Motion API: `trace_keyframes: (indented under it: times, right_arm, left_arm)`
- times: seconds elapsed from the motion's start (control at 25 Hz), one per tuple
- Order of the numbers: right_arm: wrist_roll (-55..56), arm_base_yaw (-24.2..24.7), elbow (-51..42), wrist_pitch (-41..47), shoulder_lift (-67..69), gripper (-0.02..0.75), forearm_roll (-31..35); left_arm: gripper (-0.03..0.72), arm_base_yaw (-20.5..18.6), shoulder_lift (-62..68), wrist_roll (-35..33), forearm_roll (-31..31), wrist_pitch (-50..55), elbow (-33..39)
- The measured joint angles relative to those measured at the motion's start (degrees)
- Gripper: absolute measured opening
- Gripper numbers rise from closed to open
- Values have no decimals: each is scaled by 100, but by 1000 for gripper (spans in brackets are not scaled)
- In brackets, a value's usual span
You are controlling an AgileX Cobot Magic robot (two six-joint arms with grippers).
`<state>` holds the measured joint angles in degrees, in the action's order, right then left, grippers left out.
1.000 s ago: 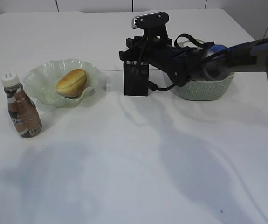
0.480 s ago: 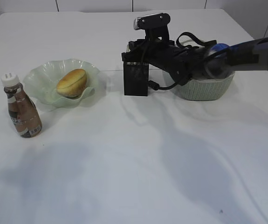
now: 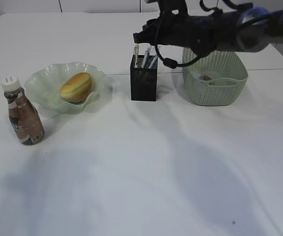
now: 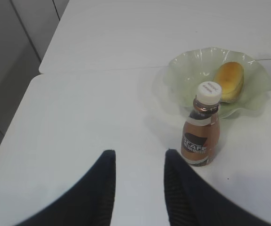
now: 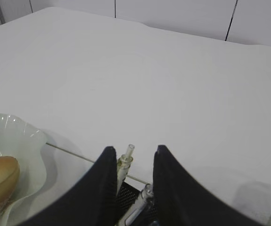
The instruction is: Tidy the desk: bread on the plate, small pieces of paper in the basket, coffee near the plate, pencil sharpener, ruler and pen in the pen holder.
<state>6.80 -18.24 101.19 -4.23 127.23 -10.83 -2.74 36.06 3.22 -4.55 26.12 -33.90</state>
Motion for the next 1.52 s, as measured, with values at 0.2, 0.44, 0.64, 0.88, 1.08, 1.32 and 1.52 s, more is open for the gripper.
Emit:
trace_keyframes:
  times: [0.2,0.44,0.64,0.88,1.08,1.32,1.52]
  right_arm:
    - [-3,0,0,866,-545,250,-36]
    - [-3,0,0,2061,-1493,381,-36]
    - [-3,0,0,2704,-2181,410,-36]
    - [-3,0,0,3940,-3099,412,-47]
    - [-85,0,0,4839,-3732,412,-47]
    - [-108,0,10,5767,-4323,412,-47]
    - [-129,0,10,6406,-4777,409,-47]
  left_arm:
    - [299,0,0,0,-8,159,-82]
    - [471,0,28,0,-232,920,-805]
    - [497,0,125,0,-246,1381,-1464]
    - [497,0,125,0,6,1666,-2057]
    - [497,0,-5,0,68,1933,-2370]
    - [497,0,-386,0,301,2361,-2704]
    - [497,0,-720,-322,455,2972,-2787]
